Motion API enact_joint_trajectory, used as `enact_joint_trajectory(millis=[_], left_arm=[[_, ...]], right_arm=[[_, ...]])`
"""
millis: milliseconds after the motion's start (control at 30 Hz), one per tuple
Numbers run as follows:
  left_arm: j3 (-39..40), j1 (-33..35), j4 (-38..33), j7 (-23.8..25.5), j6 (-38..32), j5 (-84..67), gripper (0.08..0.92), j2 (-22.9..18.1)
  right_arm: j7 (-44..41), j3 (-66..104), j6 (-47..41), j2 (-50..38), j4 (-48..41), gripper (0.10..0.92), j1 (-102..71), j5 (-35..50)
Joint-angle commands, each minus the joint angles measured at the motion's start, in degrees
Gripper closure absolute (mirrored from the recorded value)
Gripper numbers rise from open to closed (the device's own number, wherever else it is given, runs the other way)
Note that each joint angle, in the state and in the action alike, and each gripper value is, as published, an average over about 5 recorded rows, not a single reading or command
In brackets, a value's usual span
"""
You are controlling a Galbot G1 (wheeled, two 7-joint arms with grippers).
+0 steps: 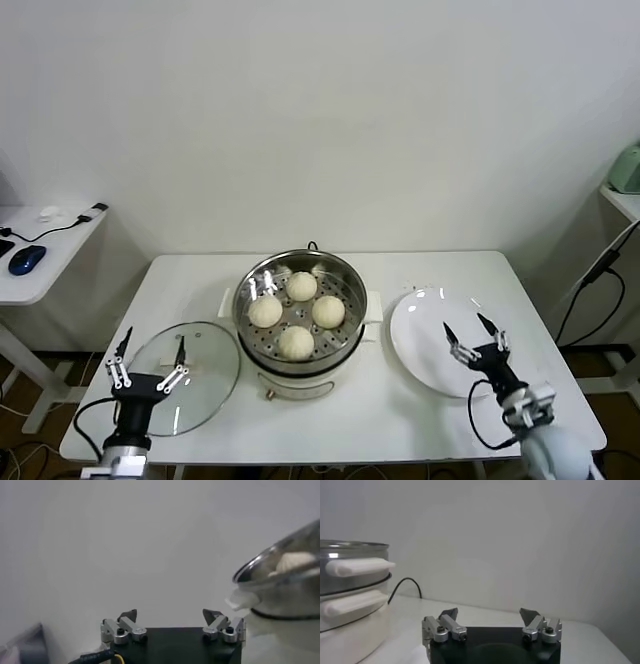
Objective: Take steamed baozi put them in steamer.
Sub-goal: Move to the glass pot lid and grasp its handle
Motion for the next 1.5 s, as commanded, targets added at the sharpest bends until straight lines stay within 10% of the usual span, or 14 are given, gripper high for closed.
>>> enact_joint_trajectory(millis=[33,367,767,1500], left_arm=[[-0.03,-0.15,0.87,-4.32,-4.31,10.02,0.177,-0.27],[-0.21,1.02,14.01,-21.74,-2.12,51.47,0.177,2.54],[0.34,-2.85,20.04,-18.54,10.81,54.37,0.177,2.02],[2.26,-10.62,24.22,-12.07,14.09,50.62,0.177,2.82]], right_arm=[[0.17,5.11,7.21,9.99,0.90,0.203,-7.92,-3.83],[1.92,4.48,5.27,11.63,2.40,0.203,-9.05,-5.42],[1.65,4.54,4.96,12.09,2.68,0.203,-9.75,-6.55],[1.87,4.91,5.40,13.28,2.56,0.203,-10.18,-7.50]])
